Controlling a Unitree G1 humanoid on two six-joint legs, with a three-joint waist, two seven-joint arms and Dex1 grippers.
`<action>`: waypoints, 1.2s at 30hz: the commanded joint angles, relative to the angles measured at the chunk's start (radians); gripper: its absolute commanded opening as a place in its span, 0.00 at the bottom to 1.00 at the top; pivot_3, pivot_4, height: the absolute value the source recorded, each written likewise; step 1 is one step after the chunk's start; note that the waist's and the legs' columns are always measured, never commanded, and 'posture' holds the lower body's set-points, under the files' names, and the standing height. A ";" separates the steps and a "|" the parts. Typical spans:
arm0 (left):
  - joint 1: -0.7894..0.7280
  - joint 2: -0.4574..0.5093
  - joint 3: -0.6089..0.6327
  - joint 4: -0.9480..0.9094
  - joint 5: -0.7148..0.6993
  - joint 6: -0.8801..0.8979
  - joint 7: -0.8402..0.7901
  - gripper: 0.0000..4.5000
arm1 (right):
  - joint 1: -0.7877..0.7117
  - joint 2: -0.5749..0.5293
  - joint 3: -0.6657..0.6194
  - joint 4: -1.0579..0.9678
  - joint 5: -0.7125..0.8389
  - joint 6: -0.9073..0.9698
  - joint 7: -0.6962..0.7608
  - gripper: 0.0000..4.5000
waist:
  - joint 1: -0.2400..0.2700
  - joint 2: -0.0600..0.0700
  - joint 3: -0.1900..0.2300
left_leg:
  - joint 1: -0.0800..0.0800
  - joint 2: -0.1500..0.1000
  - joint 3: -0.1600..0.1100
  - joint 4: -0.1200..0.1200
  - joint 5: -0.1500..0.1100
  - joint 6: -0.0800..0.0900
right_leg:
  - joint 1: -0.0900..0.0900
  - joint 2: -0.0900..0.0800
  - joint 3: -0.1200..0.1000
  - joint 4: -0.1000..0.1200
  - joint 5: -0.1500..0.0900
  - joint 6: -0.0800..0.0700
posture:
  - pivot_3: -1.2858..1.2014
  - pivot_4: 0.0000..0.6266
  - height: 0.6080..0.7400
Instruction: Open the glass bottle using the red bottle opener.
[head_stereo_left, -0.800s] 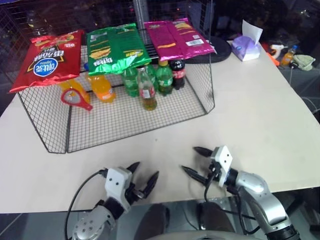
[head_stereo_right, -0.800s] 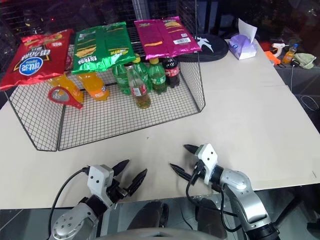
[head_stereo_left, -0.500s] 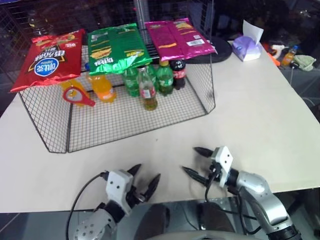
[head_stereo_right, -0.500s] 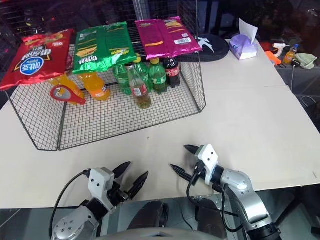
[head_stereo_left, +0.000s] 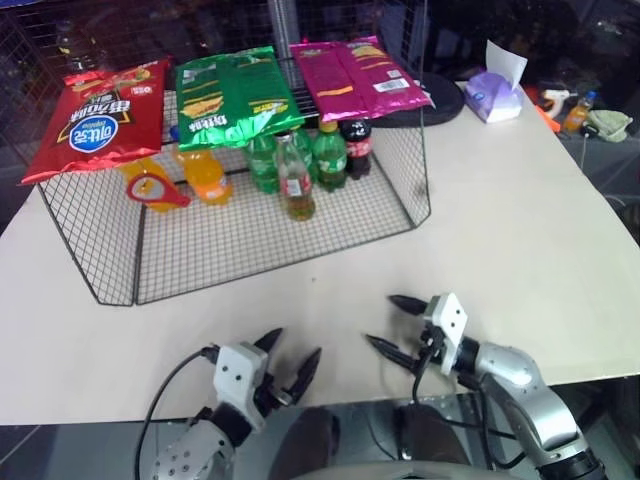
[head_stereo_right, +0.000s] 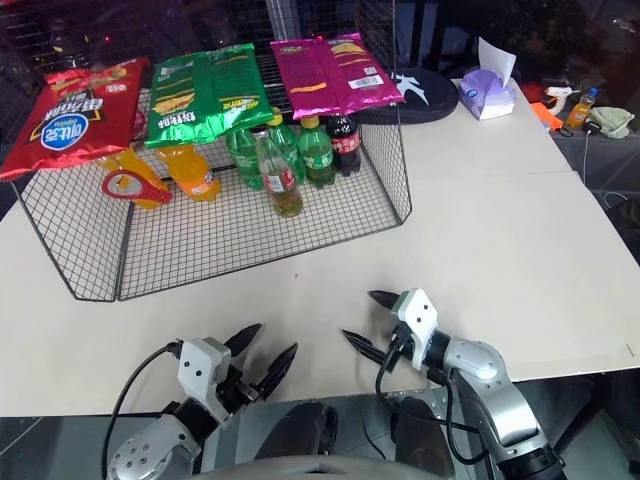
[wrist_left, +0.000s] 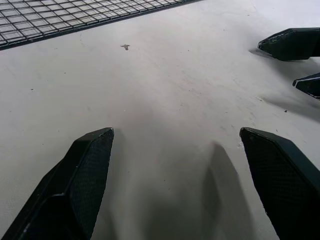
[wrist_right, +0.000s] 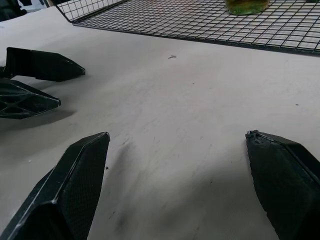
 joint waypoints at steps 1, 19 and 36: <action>-0.011 -0.013 0.023 0.023 0.000 -0.027 0.016 0.93 | -0.003 -0.007 -0.008 0.010 0.001 -0.016 0.008 0.98 | 0.000 0.000 0.000 | 0.000 0.000 0.000 0.000 0.000 0.000 | 0.000 0.000 0.000 0.000 0.000 0.000 | 0.52 0.24 1.00; -0.496 -0.008 0.443 0.138 0.101 -0.051 0.353 0.93 | -0.283 0.083 0.009 -0.093 0.165 0.068 0.078 0.98 | -0.001 -0.002 0.003 | -0.002 -0.001 -0.002 0.006 0.003 -0.005 | -0.002 0.002 -0.001 0.006 0.000 0.000 | 0.52 0.24 1.00; -0.789 0.092 0.510 0.468 0.084 -0.129 0.338 0.93 | -0.311 0.107 0.009 -0.069 0.137 0.053 0.055 0.98 | -0.003 -0.004 0.002 | -0.016 -0.001 -0.002 0.011 0.003 -0.006 | -0.017 0.001 -0.001 0.010 0.001 0.000 | 0.52 0.24 1.00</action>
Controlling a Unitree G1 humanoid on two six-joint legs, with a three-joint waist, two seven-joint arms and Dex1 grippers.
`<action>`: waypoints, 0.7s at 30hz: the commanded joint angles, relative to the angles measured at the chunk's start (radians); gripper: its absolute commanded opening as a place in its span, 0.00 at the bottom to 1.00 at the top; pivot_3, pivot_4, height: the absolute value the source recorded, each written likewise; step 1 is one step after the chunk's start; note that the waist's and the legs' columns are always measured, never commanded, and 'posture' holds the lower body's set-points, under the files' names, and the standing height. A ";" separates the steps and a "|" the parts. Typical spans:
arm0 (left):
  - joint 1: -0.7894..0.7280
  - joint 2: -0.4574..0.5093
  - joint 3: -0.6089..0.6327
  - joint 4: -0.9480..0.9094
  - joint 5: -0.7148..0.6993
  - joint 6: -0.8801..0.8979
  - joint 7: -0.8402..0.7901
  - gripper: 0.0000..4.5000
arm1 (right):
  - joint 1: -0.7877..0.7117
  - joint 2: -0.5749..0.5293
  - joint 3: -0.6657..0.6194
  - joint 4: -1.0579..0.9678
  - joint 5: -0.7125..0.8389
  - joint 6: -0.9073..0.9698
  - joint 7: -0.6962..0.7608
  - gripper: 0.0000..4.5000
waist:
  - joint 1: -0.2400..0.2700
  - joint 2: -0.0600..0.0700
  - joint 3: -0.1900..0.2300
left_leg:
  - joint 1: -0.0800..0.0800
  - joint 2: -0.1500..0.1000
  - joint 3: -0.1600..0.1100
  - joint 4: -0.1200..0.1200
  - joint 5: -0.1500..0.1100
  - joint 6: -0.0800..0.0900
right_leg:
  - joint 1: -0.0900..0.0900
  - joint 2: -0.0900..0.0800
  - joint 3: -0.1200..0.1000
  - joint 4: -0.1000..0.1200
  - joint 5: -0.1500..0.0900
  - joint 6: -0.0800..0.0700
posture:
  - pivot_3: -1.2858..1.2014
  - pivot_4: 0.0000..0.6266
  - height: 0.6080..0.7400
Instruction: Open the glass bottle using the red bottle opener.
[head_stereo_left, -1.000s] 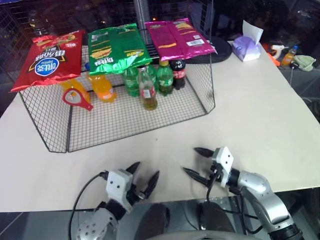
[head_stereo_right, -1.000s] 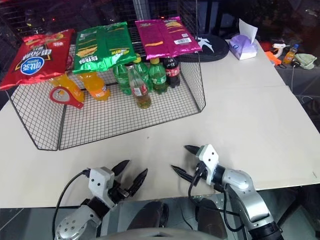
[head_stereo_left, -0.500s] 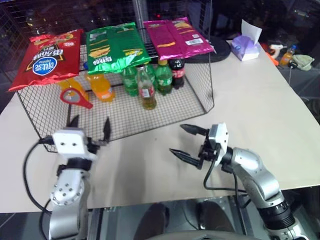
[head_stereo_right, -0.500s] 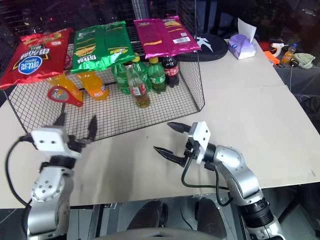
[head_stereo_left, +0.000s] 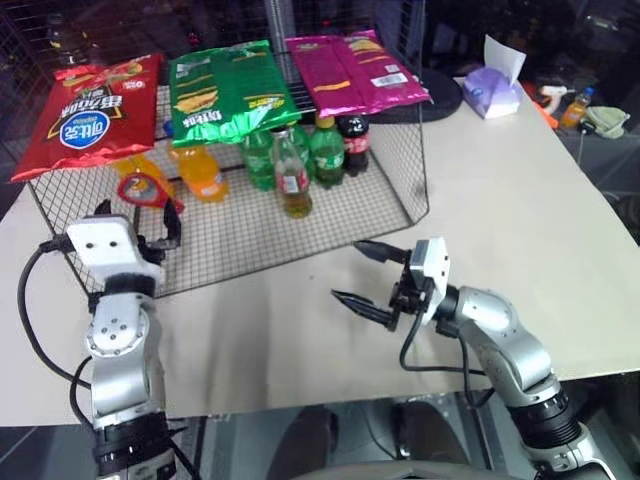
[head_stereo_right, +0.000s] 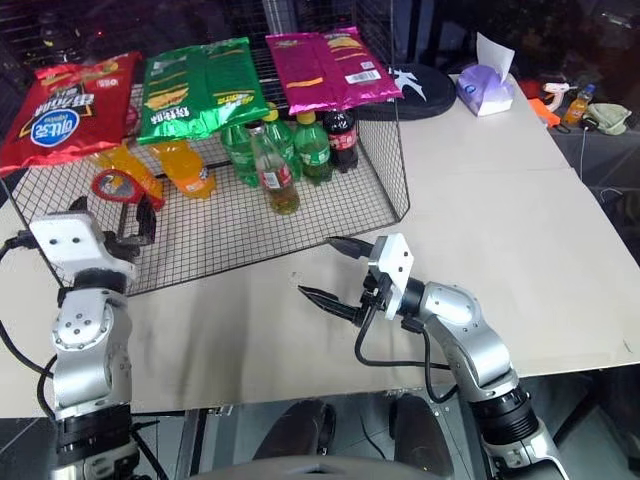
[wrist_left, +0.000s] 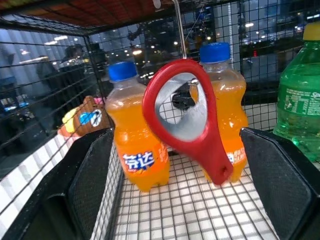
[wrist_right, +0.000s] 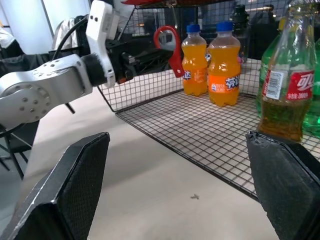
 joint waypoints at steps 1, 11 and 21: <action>-0.041 0.033 0.029 0.036 -0.013 -0.048 -0.012 0.93 | -0.011 0.012 -0.005 -0.023 0.004 -0.019 -0.010 0.98 | 0.000 0.000 0.000 | 0.000 0.000 0.000 0.000 0.000 0.000 | 0.000 0.000 0.000 0.000 0.000 0.000 | 0.52 0.24 1.00; -0.074 0.035 0.018 0.069 -0.050 -0.082 -0.049 0.44 | -0.014 0.023 -0.007 -0.029 -0.010 -0.015 -0.034 1.00 | -0.001 0.000 0.000 | 0.000 0.000 0.000 0.000 0.000 0.000 | -0.001 0.000 0.000 0.000 0.000 0.000 | 0.52 0.24 1.00; -0.045 0.015 0.025 0.053 -0.097 -0.059 -0.051 0.02 | -0.035 0.056 -0.031 -0.026 0.068 -0.012 -0.011 1.00 | -0.001 0.000 0.000 | 0.000 0.000 0.000 0.000 0.000 0.000 | -0.001 0.000 0.001 0.001 0.000 0.000 | 0.52 0.24 1.00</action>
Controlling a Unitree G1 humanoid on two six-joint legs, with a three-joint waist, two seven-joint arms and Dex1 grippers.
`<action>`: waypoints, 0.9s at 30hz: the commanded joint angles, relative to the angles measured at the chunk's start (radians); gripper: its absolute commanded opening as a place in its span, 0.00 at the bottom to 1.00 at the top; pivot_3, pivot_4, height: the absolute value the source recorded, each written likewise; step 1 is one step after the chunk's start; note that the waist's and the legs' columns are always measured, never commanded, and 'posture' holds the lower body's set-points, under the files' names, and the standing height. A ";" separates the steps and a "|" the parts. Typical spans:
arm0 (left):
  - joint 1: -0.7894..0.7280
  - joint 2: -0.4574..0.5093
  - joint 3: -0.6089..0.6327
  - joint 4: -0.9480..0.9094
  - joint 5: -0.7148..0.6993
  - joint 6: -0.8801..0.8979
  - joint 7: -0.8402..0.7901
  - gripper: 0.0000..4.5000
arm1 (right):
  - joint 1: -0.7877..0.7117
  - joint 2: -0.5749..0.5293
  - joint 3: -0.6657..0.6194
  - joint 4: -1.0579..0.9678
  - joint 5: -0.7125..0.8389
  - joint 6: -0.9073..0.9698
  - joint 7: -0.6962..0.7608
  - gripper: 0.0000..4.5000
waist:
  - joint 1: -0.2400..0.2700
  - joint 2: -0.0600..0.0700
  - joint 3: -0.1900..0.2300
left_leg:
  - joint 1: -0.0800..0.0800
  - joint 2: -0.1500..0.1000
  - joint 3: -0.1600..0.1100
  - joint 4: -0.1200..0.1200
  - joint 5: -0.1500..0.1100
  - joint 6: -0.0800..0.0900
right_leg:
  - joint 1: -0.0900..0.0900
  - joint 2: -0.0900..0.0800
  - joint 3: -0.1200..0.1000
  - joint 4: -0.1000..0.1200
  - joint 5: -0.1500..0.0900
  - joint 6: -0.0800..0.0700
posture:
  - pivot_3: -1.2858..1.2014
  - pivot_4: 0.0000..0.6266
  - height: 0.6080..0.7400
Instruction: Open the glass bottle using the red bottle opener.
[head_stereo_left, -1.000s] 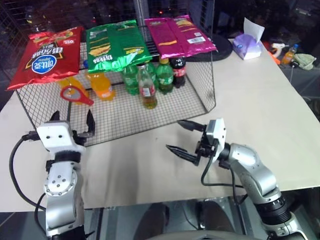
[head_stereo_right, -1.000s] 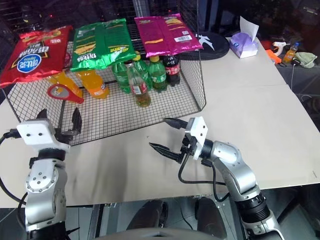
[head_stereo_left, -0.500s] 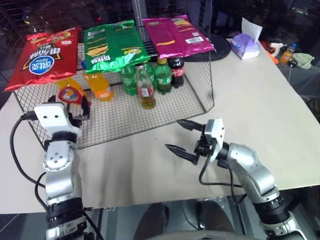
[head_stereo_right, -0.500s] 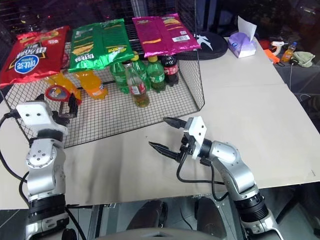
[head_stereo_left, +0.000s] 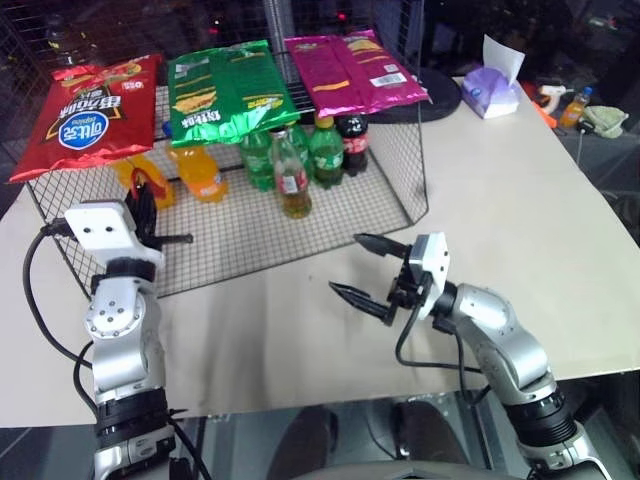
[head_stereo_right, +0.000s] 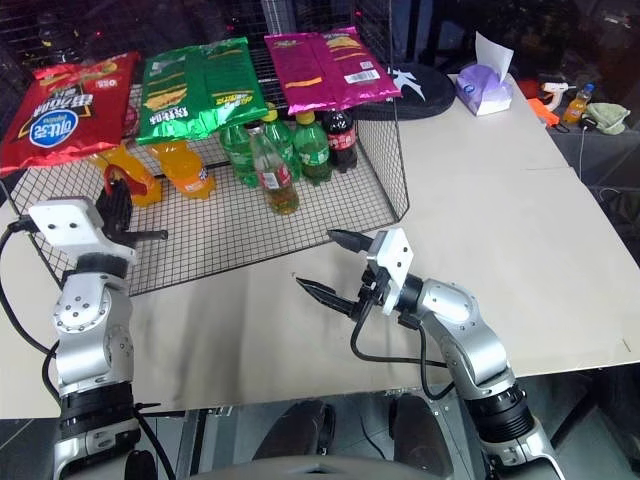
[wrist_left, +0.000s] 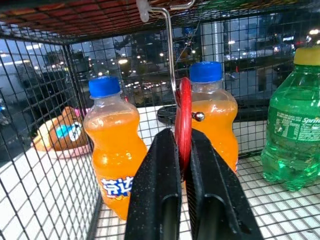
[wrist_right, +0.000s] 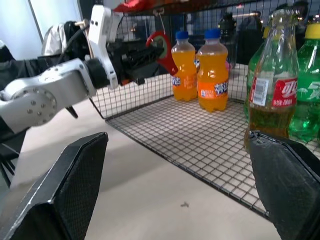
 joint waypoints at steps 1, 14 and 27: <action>0.023 0.000 0.024 -0.033 -0.019 0.000 0.002 0.02 | -0.023 0.026 -0.031 -0.027 0.072 -0.015 0.021 1.00 | 0.000 0.000 0.000 | 0.000 0.000 0.000 0.000 0.000 0.000 | 0.000 0.000 0.000 0.000 0.000 0.000 | 0.52 0.24 1.00; 0.034 -0.059 0.022 -0.126 -0.220 0.034 -0.067 0.02 | -0.023 0.018 -0.035 -0.004 0.078 -0.040 0.054 1.00 | 0.003 0.000 0.000 | 0.000 0.000 0.002 0.001 0.000 0.000 | -0.002 0.000 0.002 0.005 0.000 0.000 | 0.52 0.24 1.00; 0.055 -0.106 0.036 -0.235 -0.494 0.125 -0.119 0.02 | -0.025 0.028 -0.024 0.046 0.046 -0.077 0.059 1.00 | 0.000 -0.001 -0.001 | 0.000 0.000 0.002 0.005 0.000 -0.001 | -0.002 0.001 0.002 0.009 0.000 0.000 | 0.52 0.24 1.00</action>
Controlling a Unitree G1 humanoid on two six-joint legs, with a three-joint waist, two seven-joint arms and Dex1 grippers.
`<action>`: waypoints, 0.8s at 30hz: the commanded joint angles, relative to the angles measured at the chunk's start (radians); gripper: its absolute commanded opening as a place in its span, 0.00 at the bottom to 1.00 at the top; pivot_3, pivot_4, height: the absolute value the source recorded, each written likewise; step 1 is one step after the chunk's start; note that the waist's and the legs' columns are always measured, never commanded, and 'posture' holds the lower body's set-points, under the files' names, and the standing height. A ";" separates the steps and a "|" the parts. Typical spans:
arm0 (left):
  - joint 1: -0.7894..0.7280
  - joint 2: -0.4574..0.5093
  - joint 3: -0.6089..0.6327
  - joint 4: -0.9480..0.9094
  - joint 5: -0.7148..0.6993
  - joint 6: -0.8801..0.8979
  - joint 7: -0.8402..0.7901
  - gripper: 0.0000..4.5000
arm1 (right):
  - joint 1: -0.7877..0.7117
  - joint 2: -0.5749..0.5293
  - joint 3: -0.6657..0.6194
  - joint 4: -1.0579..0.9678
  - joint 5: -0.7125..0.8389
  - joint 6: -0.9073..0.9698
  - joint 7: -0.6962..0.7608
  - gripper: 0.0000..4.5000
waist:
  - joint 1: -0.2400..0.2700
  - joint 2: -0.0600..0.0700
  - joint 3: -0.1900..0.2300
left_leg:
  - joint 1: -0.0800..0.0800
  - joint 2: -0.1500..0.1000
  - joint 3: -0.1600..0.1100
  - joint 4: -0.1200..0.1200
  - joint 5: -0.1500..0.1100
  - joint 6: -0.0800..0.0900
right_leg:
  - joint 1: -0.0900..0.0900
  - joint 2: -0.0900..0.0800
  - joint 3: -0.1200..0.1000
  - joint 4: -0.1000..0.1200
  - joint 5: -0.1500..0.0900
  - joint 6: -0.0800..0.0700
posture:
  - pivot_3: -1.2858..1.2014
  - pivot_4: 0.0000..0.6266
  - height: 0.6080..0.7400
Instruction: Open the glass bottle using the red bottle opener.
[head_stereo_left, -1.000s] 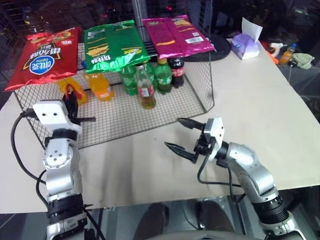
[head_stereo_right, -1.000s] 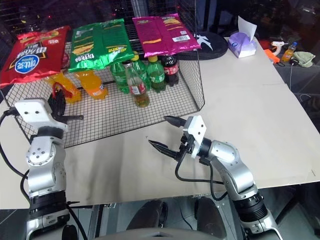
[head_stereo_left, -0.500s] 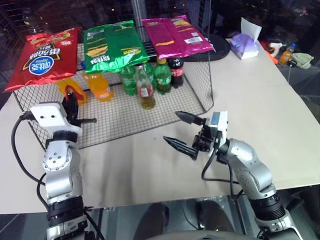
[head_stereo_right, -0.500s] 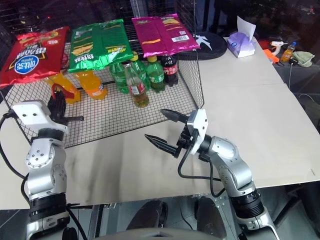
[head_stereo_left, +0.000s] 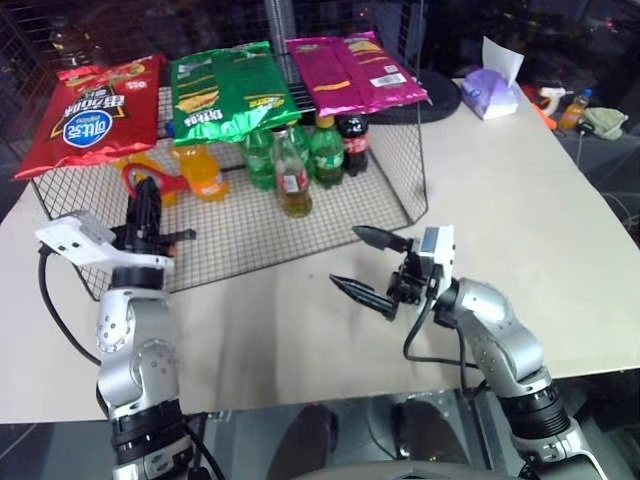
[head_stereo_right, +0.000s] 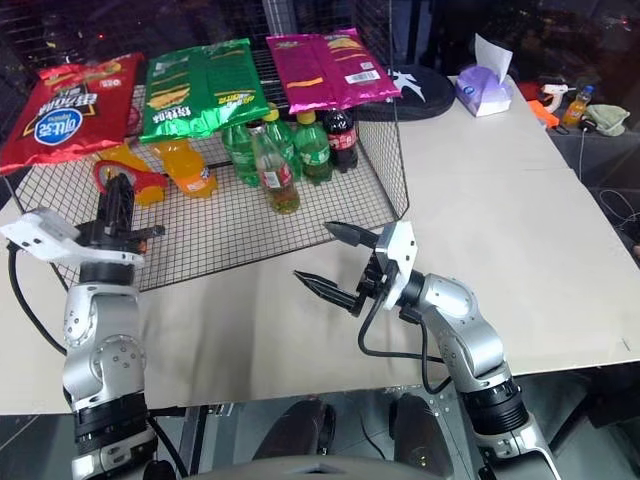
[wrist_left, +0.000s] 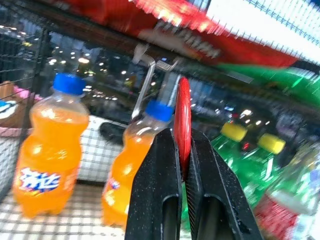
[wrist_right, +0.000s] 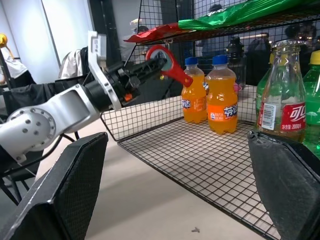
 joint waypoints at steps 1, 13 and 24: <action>0.022 0.005 -0.008 -0.068 -0.072 0.043 -0.044 0.02 | -0.011 0.010 0.004 -0.002 -0.010 -0.024 0.001 1.00 | -0.001 0.000 0.000 | 0.000 0.000 0.000 0.000 0.000 0.000 | 0.000 0.000 0.000 0.000 0.000 0.000 | 0.52 0.24 1.00; 0.196 0.089 -0.191 -0.217 -0.368 0.412 -0.298 0.02 | -0.141 -0.041 0.033 -0.003 -0.090 0.282 -0.119 1.00 | -0.003 0.001 0.000 | 0.000 0.000 0.001 0.000 0.000 0.000 | -0.001 0.001 0.002 0.001 0.000 0.000 | 0.52 0.24 1.00; 0.195 0.199 -0.283 -0.198 -0.443 0.603 -0.468 0.02 | -0.212 -0.102 0.025 -0.059 0.108 0.614 -0.035 1.00 | -0.003 0.001 0.001 | 0.000 0.000 0.002 0.000 0.000 0.000 | -0.002 0.001 0.003 0.001 0.000 -0.001 | 0.52 0.24 1.00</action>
